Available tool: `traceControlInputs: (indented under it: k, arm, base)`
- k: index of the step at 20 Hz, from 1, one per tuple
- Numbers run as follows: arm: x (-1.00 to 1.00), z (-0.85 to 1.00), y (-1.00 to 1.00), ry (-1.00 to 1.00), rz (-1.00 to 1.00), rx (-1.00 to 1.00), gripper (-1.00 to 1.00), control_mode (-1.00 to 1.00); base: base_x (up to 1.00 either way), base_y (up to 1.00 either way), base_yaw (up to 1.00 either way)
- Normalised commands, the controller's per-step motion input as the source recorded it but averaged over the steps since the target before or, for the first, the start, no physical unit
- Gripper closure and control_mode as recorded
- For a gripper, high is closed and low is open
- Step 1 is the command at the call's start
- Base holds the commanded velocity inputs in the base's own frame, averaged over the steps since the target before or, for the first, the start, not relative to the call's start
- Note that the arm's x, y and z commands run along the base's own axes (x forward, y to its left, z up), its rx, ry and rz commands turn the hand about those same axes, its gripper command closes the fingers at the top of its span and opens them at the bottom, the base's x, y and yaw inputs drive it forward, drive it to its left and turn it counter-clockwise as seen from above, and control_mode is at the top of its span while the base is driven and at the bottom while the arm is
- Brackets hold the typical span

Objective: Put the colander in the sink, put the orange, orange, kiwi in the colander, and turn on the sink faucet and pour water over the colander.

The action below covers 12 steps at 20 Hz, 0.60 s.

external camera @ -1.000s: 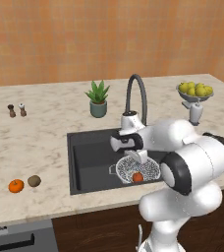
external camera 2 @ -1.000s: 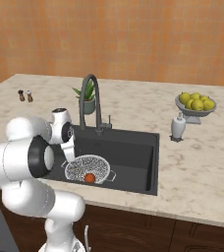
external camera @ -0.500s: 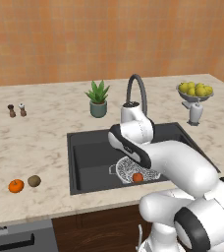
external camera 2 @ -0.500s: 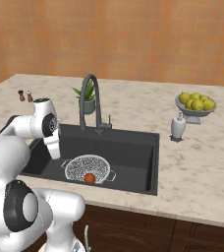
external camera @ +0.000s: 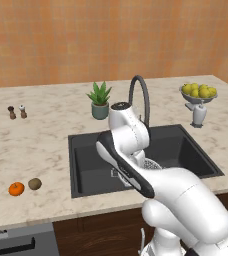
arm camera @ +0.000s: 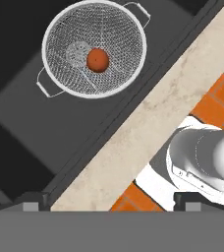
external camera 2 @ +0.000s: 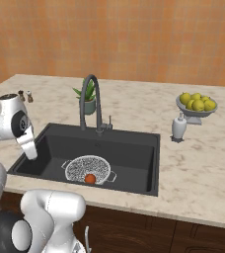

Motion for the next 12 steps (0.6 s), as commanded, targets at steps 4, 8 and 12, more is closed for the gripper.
traceControlInputs:
  k: [4,8,12]
  arm:
    - [-0.21,0.24,0.63,0.00,0.29,0.01,-1.00,-1.00]
    - [-0.07,0.06,0.73,0.00,0.18,0.00,-1.00,-1.00]
    - [0.00,0.01,0.48,0.00,0.12,0.00,-1.00,-1.00]
  base:
    - [0.00,0.00,0.00]
    - [0.00,0.00,0.00]
    - [0.00,0.00,0.00]
